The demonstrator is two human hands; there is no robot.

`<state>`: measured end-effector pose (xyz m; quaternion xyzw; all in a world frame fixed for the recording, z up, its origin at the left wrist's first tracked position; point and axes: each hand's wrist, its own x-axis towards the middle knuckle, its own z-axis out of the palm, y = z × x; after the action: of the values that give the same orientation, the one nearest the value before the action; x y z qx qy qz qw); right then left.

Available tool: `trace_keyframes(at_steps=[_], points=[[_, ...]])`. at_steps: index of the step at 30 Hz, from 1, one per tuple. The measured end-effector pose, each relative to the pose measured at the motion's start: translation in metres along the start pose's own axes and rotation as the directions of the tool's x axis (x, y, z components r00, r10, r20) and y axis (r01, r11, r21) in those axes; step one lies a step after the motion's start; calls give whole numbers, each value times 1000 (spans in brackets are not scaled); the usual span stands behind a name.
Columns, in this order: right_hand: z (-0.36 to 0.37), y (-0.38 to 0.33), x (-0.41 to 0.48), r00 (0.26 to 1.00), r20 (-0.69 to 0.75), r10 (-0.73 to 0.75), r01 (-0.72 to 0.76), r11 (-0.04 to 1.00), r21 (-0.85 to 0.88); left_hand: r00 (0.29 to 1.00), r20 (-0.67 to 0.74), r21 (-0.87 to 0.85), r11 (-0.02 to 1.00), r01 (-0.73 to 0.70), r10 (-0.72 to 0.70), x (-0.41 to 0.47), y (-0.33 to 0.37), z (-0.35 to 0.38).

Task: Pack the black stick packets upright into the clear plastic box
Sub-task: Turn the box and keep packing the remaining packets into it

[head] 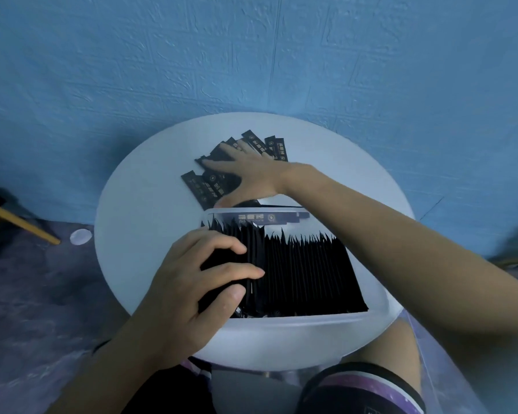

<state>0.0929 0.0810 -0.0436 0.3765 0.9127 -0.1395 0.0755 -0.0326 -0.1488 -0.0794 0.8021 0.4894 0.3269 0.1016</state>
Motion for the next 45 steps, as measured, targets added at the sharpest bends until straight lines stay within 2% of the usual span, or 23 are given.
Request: trace_keyframes(at_steps=[3,6,17,22,25,29,36,41,45], points=[[10,-1,8,996,93,16,-9,997,-71,1000,4,-12,1000,10,-10,0,1,-1],[11,9,7,982,175,66,-57,997,-56,1000,11,-11,1000,4,-4,0,-1,0],[-1,57,-25,974,119,191,-191,981,-13,1000,0,-9,1000,-2,2,-1,-1,1],[-11,17,-7,999,43,-27,28,999,-37,1000,-8,-9,1000,0,0,0,-1,1],[-5,-11,9,991,57,-122,122,993,-1,1000,-7,-13,1000,4,-4,-1,-1,2],[9,-27,24,967,133,-217,227,972,-65,1000,-8,-18,1000,4,-4,-1,-1,2],[-5,18,-7,993,85,-87,102,977,-190,1000,-23,-27,1000,-3,2,-1,-1,3],[-5,52,-40,999,-38,-19,6,952,-306,1000,-25,-26,1000,-3,2,0,0,3],[4,69,-57,999,25,41,-32,950,-310,999,-34,-26,1000,-2,1,0,0,2]])
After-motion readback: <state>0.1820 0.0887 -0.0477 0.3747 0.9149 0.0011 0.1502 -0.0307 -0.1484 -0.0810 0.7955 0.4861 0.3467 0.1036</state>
